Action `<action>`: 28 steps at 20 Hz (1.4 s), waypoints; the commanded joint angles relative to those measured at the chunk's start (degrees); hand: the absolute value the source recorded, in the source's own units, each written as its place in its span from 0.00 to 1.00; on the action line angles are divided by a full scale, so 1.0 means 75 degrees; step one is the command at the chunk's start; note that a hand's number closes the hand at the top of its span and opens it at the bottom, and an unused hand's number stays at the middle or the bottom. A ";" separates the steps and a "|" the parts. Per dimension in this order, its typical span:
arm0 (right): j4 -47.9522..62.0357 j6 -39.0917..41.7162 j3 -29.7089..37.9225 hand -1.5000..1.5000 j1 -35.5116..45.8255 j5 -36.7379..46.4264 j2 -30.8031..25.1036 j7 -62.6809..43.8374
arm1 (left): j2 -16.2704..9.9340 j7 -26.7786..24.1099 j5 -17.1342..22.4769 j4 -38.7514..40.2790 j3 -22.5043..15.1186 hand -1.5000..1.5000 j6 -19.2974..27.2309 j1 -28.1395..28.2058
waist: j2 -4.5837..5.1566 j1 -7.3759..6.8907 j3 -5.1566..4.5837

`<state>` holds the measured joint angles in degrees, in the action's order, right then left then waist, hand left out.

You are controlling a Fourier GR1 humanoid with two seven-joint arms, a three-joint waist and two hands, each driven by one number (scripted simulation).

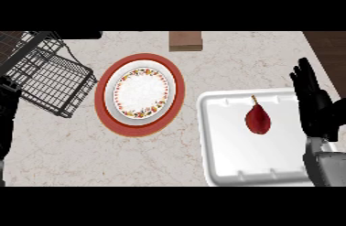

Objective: Pick the pear from the tray and place it in the plate

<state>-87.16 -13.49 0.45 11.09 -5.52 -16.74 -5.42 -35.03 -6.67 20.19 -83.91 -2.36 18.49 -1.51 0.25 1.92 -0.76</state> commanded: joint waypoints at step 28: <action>0.1490 -0.1264 -0.2351 0.00 0.1775 0.5821 -0.0364 -0.4199 | 0.0880 0.1176 -0.0893 -0.0102 -0.1437 0.50 -0.0076 -0.1059 | -0.0099 0.0303 0.0058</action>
<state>-73.15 -31.43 -16.32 23.30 36.31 -15.62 -28.66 -31.34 0.70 13.01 -85.94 -9.17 21.34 -4.15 -0.99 2.29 0.11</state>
